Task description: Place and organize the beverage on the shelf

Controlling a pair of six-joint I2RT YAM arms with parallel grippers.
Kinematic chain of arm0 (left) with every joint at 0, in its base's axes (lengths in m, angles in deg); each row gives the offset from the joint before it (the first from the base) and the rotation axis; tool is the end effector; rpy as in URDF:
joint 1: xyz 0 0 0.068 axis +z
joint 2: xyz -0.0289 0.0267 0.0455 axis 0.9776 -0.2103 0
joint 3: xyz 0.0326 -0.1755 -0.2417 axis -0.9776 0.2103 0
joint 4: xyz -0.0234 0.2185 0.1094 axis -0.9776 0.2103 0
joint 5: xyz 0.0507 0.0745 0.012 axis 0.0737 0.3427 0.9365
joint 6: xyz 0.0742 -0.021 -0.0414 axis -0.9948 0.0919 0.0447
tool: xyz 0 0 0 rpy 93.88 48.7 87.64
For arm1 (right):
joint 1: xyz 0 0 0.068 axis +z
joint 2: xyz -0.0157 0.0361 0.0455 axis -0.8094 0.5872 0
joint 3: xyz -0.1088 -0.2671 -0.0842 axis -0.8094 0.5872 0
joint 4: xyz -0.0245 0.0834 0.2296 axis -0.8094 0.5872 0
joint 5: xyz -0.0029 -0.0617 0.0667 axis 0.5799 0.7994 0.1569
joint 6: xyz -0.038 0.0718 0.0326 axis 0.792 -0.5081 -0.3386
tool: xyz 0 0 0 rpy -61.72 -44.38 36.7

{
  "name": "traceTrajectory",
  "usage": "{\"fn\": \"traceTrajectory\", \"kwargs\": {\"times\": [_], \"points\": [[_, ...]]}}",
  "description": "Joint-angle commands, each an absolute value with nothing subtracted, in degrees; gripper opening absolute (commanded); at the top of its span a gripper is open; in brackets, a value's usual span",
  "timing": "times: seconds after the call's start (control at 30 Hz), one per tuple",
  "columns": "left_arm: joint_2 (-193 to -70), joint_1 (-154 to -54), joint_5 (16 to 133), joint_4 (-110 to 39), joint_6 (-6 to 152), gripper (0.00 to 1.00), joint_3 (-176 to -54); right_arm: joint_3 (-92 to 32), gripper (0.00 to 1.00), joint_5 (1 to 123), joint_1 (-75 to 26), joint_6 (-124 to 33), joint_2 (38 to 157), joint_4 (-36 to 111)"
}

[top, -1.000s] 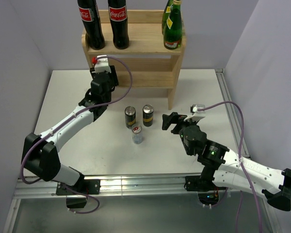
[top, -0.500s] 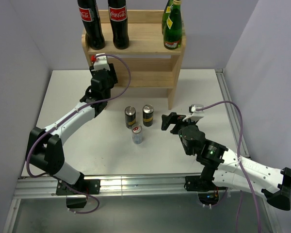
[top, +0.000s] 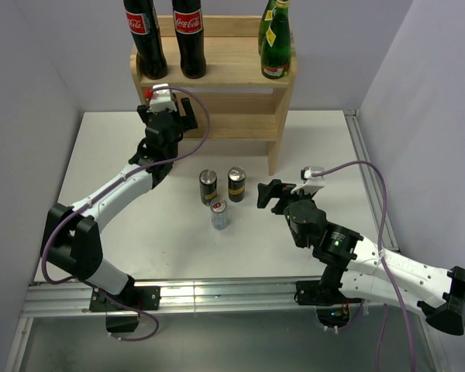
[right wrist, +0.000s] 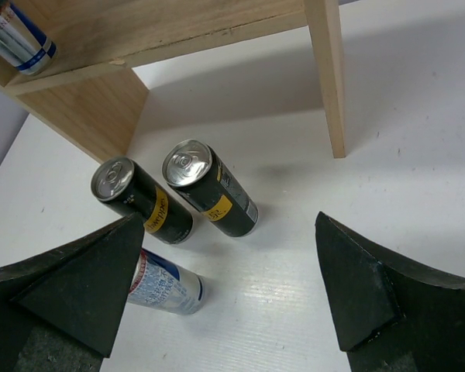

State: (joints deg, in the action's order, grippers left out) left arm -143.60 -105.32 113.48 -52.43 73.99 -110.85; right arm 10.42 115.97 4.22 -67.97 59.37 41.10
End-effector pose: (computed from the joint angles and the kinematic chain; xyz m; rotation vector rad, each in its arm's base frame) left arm 0.3595 -0.1420 0.3828 -0.2110 1.5706 -0.1175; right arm 0.1336 0.1100 0.3148 0.1410 1.7265 0.4208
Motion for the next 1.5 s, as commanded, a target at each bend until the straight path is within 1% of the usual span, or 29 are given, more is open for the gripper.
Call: {"fn": "traceTrajectory", "kwargs": {"times": [0.0,0.13,0.3,0.4,0.57,0.73,0.8,0.93,1.07,1.23,1.47], "points": [[-140.2,-104.5,114.8,-55.1,74.7,0.99,-110.3,10.7,0.98,117.0,4.5,-68.6,59.5,40.1],[-138.0,-104.7,113.5,-53.1,76.5,0.99,-109.1,10.5,0.98,116.8,4.4,-68.5,59.9,39.8],[-131.0,-107.6,114.9,-50.9,79.9,0.99,-101.5,10.6,0.98,116.3,4.4,-68.6,60.7,39.1],[-125.6,-112.1,117.6,-48.1,82.5,0.99,-95.8,10.5,0.98,116.1,4.4,-68.8,61.3,39.2],[-117.4,-125.2,120.9,-44.8,89.7,0.99,-84.8,10.8,0.98,116.0,4.5,-69.0,60.9,39.1],[-111.3,-136.2,125.4,-41.9,95.0,0.99,-78.7,10.9,0.98,115.7,4.4,-70.2,61.4,39.2],[-110.0,-138.8,126.6,-41.6,96.2,0.99,-76.1,11.1,0.98,115.6,4.4,-70.8,61.2,39.4],[-109.6,-142.4,126.0,-44.6,98.3,0.99,-72.0,11.8,0.98,115.9,4.5,-71.5,60.8,39.6],[-112.8,-144.6,126.0,-48.2,99.3,0.99,-70.0,12.4,0.98,116.4,4.6,-72.0,60.6,40.1],[-119.6,-145.1,123.8,-56.7,99.6,0.99,-68.7,12.9,0.98,116.9,4.5,-72.1,60.3,40.2],[-130.1,-145.4,123.0,-63.3,99.1,0.99,-70.3,13.4,0.98,117.5,4.6,-72.3,59.7,40.8]]}}
